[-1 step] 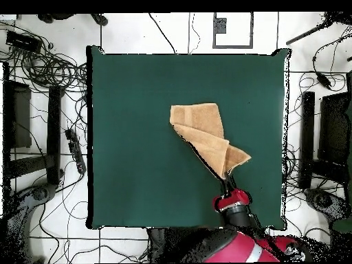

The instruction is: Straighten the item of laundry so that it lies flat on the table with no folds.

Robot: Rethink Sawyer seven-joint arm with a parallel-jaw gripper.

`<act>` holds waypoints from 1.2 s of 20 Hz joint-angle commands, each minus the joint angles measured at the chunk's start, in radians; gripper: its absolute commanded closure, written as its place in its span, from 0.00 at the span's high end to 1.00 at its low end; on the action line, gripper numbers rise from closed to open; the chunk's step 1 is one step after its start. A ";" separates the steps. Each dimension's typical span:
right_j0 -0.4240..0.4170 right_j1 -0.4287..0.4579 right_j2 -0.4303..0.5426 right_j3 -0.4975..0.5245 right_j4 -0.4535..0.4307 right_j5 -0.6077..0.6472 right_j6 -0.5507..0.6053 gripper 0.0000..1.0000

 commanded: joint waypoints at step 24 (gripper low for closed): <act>-0.023 0.020 0.096 0.064 -0.058 -0.102 -0.066 1.00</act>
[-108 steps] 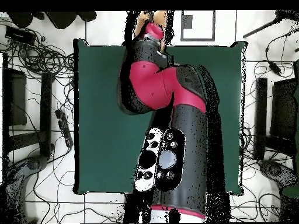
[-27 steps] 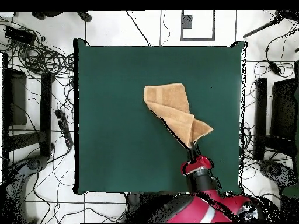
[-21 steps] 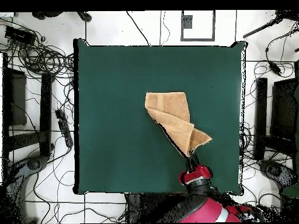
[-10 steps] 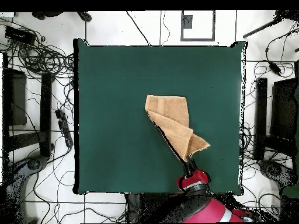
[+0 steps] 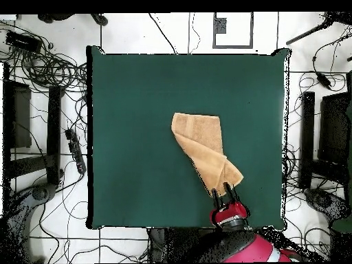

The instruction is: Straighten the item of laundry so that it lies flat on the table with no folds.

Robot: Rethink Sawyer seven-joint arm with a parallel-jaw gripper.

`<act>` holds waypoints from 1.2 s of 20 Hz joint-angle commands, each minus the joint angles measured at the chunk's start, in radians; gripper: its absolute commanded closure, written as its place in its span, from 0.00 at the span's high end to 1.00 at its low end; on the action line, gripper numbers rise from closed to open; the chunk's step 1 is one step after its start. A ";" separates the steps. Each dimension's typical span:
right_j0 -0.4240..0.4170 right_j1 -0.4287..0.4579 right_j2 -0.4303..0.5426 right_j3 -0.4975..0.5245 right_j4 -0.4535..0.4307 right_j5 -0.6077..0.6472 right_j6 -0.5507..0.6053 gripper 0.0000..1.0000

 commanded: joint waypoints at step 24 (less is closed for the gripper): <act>0.436 -0.428 0.216 -0.132 -0.469 0.737 1.077 1.00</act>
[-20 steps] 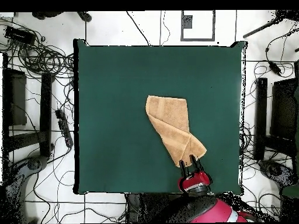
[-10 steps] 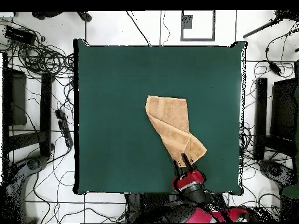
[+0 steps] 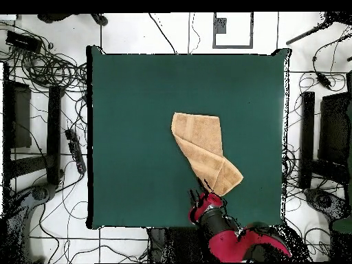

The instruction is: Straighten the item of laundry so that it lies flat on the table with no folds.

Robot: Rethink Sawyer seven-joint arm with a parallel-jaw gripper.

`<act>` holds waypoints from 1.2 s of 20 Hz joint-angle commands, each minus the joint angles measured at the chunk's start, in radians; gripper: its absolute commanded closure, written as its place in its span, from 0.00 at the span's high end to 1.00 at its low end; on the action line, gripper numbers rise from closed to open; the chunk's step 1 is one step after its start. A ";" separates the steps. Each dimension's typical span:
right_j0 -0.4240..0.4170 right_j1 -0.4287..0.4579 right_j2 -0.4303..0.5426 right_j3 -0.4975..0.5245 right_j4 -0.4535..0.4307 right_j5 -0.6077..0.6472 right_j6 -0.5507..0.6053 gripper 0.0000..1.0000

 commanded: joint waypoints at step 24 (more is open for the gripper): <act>0.108 0.097 0.236 -0.216 -0.151 0.302 0.934 1.00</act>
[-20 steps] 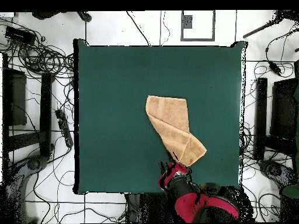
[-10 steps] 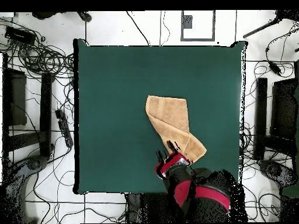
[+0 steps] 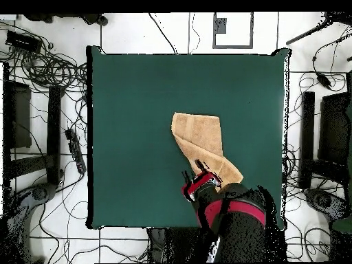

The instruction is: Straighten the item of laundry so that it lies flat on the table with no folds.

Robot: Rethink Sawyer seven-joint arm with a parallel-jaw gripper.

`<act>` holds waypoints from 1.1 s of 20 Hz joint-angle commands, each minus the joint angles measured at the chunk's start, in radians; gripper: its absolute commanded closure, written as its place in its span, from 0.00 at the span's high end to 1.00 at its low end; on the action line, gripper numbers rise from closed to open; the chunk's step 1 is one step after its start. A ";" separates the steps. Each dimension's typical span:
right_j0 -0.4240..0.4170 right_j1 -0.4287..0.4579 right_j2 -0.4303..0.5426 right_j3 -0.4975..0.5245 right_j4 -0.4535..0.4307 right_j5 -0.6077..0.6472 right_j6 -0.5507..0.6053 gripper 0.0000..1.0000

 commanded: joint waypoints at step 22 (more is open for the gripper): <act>-0.003 0.123 0.147 -0.077 0.066 0.052 0.095 1.00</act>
